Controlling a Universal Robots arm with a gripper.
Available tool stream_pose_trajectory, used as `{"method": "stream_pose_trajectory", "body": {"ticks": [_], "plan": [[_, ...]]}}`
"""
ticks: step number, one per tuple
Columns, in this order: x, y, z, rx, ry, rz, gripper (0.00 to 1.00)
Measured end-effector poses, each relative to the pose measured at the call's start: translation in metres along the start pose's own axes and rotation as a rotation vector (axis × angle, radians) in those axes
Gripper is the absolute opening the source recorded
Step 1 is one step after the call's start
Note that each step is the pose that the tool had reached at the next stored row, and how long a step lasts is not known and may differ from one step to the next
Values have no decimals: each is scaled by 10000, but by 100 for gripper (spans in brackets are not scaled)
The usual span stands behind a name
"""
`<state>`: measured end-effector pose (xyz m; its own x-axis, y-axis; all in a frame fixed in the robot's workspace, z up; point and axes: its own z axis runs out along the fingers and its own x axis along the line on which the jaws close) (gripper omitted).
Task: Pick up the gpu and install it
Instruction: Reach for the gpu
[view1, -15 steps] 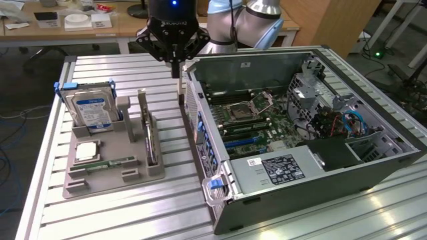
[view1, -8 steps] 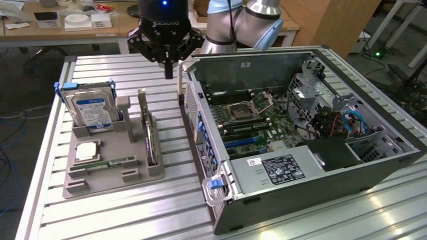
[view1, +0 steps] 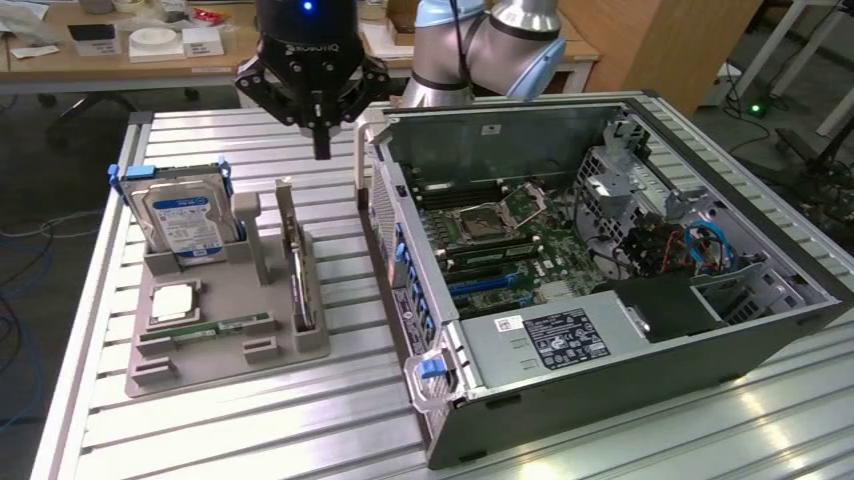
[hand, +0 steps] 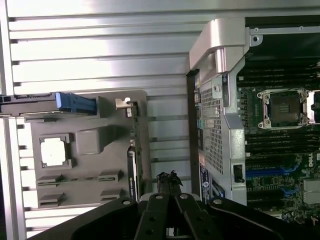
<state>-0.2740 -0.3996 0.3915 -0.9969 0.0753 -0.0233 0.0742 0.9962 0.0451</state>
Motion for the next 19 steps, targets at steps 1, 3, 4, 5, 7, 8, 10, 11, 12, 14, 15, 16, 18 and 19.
{"method": "stream_pose_trajectory", "body": {"ticks": [1, 3, 4, 5, 7, 8, 10, 11, 12, 14, 15, 16, 18, 19], "plan": [[21, -2, 0, 0, 0, 0, 10], [58, -5, 0, 0, -1, 1, 10], [77, -7, -1, 0, 0, 0, 10], [96, -8, -1, 0, -1, 0, 10], [135, -12, -1, 0, 0, -1, 10], [155, -14, -2, 1, 0, 0, 10], [196, -17, -2, 0, 0, -1, 10], [216, -19, -3, 0, 0, -1, 10], [236, -21, -3, 1, 0, -1, 10], [287, -25, -3, 0, 0, 0, 10], [312, -27, -4, 0, 0, 1, 10], [337, -29, -3, 0, -1, 0, 10], [383, -33, -4, 1, 0, -1, 10], [406, -35, -4, 0, 0, 0, 10]]}}
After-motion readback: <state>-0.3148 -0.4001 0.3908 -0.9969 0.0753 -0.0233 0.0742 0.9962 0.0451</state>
